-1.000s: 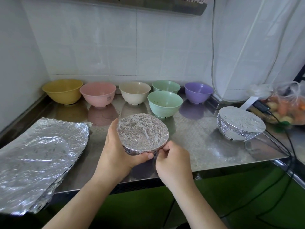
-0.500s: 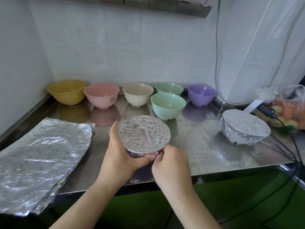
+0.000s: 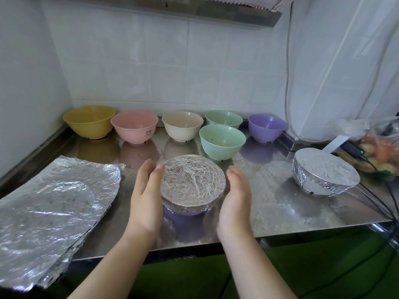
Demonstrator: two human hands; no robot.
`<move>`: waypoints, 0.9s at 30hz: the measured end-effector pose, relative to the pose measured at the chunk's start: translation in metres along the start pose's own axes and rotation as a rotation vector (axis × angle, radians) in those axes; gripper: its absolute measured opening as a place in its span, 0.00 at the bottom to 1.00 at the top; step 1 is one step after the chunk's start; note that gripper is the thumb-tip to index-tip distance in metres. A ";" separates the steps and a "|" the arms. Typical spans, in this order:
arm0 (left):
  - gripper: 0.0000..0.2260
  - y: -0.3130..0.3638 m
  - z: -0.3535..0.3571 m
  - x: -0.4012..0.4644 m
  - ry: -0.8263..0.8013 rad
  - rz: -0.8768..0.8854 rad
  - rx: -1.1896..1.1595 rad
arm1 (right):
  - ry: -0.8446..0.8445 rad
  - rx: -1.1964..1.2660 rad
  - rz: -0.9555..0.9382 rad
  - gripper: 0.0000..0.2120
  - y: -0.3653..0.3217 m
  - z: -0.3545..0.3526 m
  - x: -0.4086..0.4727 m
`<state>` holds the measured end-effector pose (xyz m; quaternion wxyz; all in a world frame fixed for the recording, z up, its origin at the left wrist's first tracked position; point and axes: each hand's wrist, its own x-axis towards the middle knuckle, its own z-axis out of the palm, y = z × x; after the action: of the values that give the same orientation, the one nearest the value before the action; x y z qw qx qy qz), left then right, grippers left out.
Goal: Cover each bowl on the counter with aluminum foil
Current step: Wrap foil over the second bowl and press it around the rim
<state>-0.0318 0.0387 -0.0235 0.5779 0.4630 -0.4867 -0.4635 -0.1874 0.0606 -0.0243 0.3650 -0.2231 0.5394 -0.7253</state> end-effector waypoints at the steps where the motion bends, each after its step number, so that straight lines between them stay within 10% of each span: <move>1: 0.20 0.001 0.006 0.004 0.015 -0.029 -0.065 | -0.029 0.142 0.092 0.32 0.010 0.007 0.007; 16: 0.12 -0.010 0.039 0.003 0.281 -0.176 -0.329 | 0.024 0.396 0.190 0.21 0.031 0.033 0.004; 24: 0.28 -0.016 0.024 0.003 0.023 -0.204 -0.115 | -0.074 0.179 0.128 0.25 0.030 0.009 0.019; 27: 0.19 -0.016 0.030 -0.002 -0.067 -0.180 -0.038 | -0.050 0.106 0.086 0.26 0.021 -0.005 0.027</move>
<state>-0.0628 0.0362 -0.0366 0.5260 0.4778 -0.4533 -0.5381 -0.2027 0.0397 -0.0475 0.4205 -0.1984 0.5001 -0.7306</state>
